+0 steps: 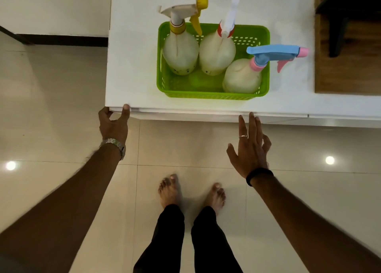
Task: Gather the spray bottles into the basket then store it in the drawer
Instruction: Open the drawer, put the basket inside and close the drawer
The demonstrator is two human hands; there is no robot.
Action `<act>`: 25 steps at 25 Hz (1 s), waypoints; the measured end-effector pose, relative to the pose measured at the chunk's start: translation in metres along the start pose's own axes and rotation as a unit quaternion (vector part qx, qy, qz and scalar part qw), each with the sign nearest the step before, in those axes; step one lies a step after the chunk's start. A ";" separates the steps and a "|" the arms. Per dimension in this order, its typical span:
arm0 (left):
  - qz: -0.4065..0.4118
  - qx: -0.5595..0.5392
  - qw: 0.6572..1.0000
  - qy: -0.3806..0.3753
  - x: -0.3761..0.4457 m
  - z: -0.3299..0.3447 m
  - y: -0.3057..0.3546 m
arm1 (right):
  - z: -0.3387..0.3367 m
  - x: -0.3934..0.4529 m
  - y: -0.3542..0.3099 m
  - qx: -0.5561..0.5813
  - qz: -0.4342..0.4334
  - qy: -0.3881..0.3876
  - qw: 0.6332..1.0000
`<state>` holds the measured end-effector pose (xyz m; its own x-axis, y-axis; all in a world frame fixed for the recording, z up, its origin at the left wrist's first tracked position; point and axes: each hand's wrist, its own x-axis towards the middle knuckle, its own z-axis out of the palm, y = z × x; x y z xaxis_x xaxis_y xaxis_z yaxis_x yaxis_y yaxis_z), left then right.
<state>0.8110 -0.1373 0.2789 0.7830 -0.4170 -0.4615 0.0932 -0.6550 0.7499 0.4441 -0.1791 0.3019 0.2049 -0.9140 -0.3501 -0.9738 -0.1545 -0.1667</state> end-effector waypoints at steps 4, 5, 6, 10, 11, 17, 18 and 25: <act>0.003 0.140 0.990 0.008 -0.007 -0.015 0.003 | 0.004 -0.005 -0.022 0.000 -0.002 0.000 1.000; 0.032 0.197 0.980 0.000 -0.012 -0.019 -0.002 | 0.005 -0.006 -0.026 -0.004 -0.007 -0.001 1.000; 0.068 0.243 0.967 -0.013 -0.020 -0.021 -0.010 | 0.005 -0.006 -0.029 -0.007 -0.012 0.000 1.000; 0.278 0.400 0.866 -0.111 -0.083 -0.007 -0.043 | 0.000 0.009 -0.021 -0.013 -0.023 0.001 1.000; 0.343 0.434 0.819 -0.153 -0.091 -0.001 -0.047 | -0.001 0.015 -0.018 -0.019 -0.022 -0.011 1.000; 0.379 0.536 0.713 -0.249 -0.098 0.039 -0.018 | 0.006 0.012 -0.010 -0.031 -0.028 -0.056 0.998; 0.356 0.548 0.713 -0.255 -0.103 0.042 -0.018 | 0.006 0.008 -0.011 -0.032 -0.024 -0.065 0.997; 0.291 0.572 0.714 -0.281 -0.144 0.023 -0.038 | 0.016 -0.040 -0.008 -0.039 -0.014 -0.122 0.992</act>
<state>0.6806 -0.0665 0.3063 0.0847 -0.8039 -0.5887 -0.9619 -0.2201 0.1622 0.4455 -0.1347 0.3023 0.2398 -0.7931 -0.5598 -0.9702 -0.2155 -0.1103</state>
